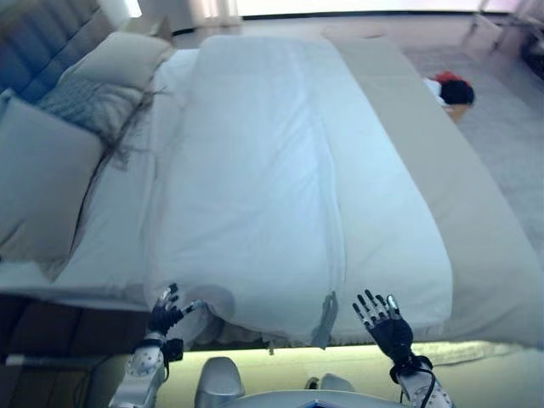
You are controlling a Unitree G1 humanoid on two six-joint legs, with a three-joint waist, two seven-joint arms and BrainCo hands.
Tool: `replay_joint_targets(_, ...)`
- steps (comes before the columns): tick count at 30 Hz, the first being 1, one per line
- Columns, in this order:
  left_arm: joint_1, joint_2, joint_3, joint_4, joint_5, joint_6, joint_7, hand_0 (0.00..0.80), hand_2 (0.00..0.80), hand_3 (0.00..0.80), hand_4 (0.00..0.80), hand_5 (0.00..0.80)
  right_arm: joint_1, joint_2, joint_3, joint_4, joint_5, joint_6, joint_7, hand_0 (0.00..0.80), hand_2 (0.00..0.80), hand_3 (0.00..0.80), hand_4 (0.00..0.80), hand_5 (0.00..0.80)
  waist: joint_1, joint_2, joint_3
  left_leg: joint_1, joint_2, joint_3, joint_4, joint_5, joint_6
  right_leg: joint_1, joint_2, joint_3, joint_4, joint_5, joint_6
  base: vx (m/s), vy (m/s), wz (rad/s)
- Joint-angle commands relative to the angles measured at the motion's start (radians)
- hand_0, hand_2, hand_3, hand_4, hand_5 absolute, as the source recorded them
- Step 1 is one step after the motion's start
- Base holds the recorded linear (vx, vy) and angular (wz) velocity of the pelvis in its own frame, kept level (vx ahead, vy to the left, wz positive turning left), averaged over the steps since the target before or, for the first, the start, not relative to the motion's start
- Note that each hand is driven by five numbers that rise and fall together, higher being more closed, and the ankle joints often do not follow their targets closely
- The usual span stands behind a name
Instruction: Make the bed neatly
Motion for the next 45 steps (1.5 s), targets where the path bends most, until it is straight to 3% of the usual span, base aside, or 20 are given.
replay_joint_targets(1,-0.04,0.006,0.033,-0.086,-0.152,0.045,-0.099,0.0,0.0,0.0,0.0,0.0,-0.014,0.031,-0.022,-0.114,0.014,-0.014,-0.005,0.0,0.0,0.0,0.0,0.0,-0.02,0.016,0.034,0.007,0.038,0.025,-0.047,-0.04,-0.022,0.064,-0.041,-0.052,-0.183,0.222,0.087,-0.064,0.289,0.11)
replay_joint_targets(4,-0.116,-0.009,-0.03,-0.047,-0.172,0.067,-0.112,0.0,0.0,0.0,0.0,0.0,-0.047,0.052,-0.015,-0.135,0.051,-0.046,-0.041,0.0,0.0,0.0,0.0,0.0,-0.026,0.023,0.073,-0.014,-0.001,0.027,-0.037,-0.076,-0.002,-0.025,-0.151,-0.056,-0.086,0.276,0.133,-0.062,0.302,0.48)
replay_joint_targets(7,-0.144,-0.004,-0.066,-0.053,-0.189,0.08,-0.074,0.0,0.0,0.0,0.0,0.0,-0.061,0.061,0.007,-0.165,0.075,-0.038,-0.046,0.0,0.0,0.0,0.0,0.0,-0.032,0.015,0.107,-0.047,-0.021,0.04,0.029,-0.12,0.025,-0.069,-0.197,-0.047,-0.064,0.303,0.143,-0.072,0.17,0.36)
replay_joint_targets(10,-0.195,-0.005,-0.078,-0.044,-0.271,0.084,-0.032,0.0,0.0,0.0,0.0,0.0,-0.091,0.06,0.037,-0.16,0.06,-0.045,-0.033,0.0,0.0,0.0,0.0,0.0,-0.031,0.012,0.135,-0.085,-0.02,0.043,0.075,-0.163,0.027,-0.094,-0.202,-0.035,-0.083,0.31,0.165,-0.131,0.095,-0.17)
replay_joint_targets(16,-0.317,-0.056,-0.096,0.055,-0.444,0.084,0.015,0.0,0.0,0.0,0.0,0.0,-0.169,0.048,0.076,-0.134,0.066,-0.067,-0.054,0.0,0.0,0.0,0.0,0.0,-0.014,-0.008,0.187,-0.214,0.026,0.011,0.159,-0.158,0.013,-0.169,-0.217,-0.054,-0.056,0.333,0.163,-0.156,0.04,-0.06)
replay_joint_targets(20,-0.36,-0.088,-0.11,0.069,-0.599,0.097,-0.049,0.0,0.0,0.0,0.0,0.0,-0.218,0.051,0.109,-0.123,0.107,-0.113,-0.033,0.0,0.0,0.0,0.0,0.0,0.001,-0.039,0.219,-0.287,0.05,-0.003,0.154,-0.129,0.0,-0.213,-0.205,-0.079,-0.061,0.346,0.163,-0.217,-0.045,0.06)
replay_joint_targets(24,-0.392,-0.142,-0.143,0.083,-0.789,0.117,-0.135,0.0,0.0,0.0,0.0,0.0,-0.32,0.062,0.134,-0.123,0.13,-0.172,-0.022,0.0,0.0,0.0,0.0,0.0,0.028,-0.047,0.263,-0.362,0.013,-0.02,0.134,-0.105,0.008,-0.277,-0.211,-0.092,-0.065,0.37,0.164,-0.26,-0.007,-0.12)
replay_joint_targets(27,-0.413,-0.17,-0.162,0.11,-0.855,0.125,-0.191,0.0,0.0,0.0,0.0,0.0,-0.357,0.067,0.146,-0.136,0.126,-0.201,-0.006,0.0,0.0,0.0,0.0,0.0,0.03,-0.042,0.295,-0.429,-0.004,-0.038,0.185,-0.119,0.021,-0.387,-0.249,-0.03,0.012,0.396,0.159,-0.103,-0.015,-0.09)
replay_joint_targets(30,-0.456,-0.196,-0.17,0.132,-0.955,0.095,-0.205,0.0,0.0,0.0,0.0,0.0,-0.46,0.05,0.166,-0.116,0.083,-0.186,-0.049,0.0,0.0,0.0,0.0,0.0,0.013,-0.042,0.318,-0.46,0.002,-0.023,0.206,-0.118,0.013,-0.407,-0.233,-0.024,-0.047,0.421,0.18,-0.119,0.012,-0.11)
replay_joint_targets(31,-0.493,-0.199,-0.178,0.155,-1.054,0.074,-0.219,0.0,0.0,0.0,0.0,0.0,-0.508,0.041,0.175,-0.107,0.067,-0.182,-0.093,0.0,0.0,0.0,0.0,0.0,0.009,-0.042,0.33,-0.491,0.01,-0.024,0.21,-0.109,0.011,-0.43,-0.227,-0.02,-0.054,0.424,0.175,-0.18,-0.043,-0.19)
replay_joint_targets(35,-0.56,-0.203,-0.172,0.193,-1.17,0.058,-0.241,0.0,0.0,0.0,0.0,0.0,-0.534,0.027,0.182,-0.119,0.082,-0.203,-0.097,0.0,0.0,0.0,0.0,0.0,0.0,-0.054,0.353,-0.566,0.041,-0.033,0.21,-0.068,-0.011,-0.481,-0.219,-0.031,-0.022,0.398,0.167,-0.112,-0.104,-0.19)
replay_joint_targets(40,-0.573,-0.21,-0.156,0.195,-1.344,0.024,-0.35,0.0,0.0,0.0,0.0,0.0,-0.533,0.009,0.17,-0.134,0.136,-0.239,-0.071,0.0,0.0,0.0,0.0,0.0,0.015,-0.083,0.368,-0.632,0.052,-0.059,0.247,-0.063,-0.027,-0.523,-0.219,-0.055,0.012,0.389,0.159,-0.016,-0.102,0.06)
replay_joint_targets(45,-0.584,-0.205,-0.121,0.174,-1.586,-0.02,-0.504,0.0,0.0,0.0,0.0,0.0,-0.54,0.008,0.171,-0.169,0.128,-0.26,-0.043,0.0,0.0,0.0,0.0,0.0,0.019,-0.111,0.37,-0.703,0.06,-0.085,0.31,-0.082,-0.028,-0.591,-0.212,-0.048,0.053,0.389,0.154,0.008,-0.029,0.0)
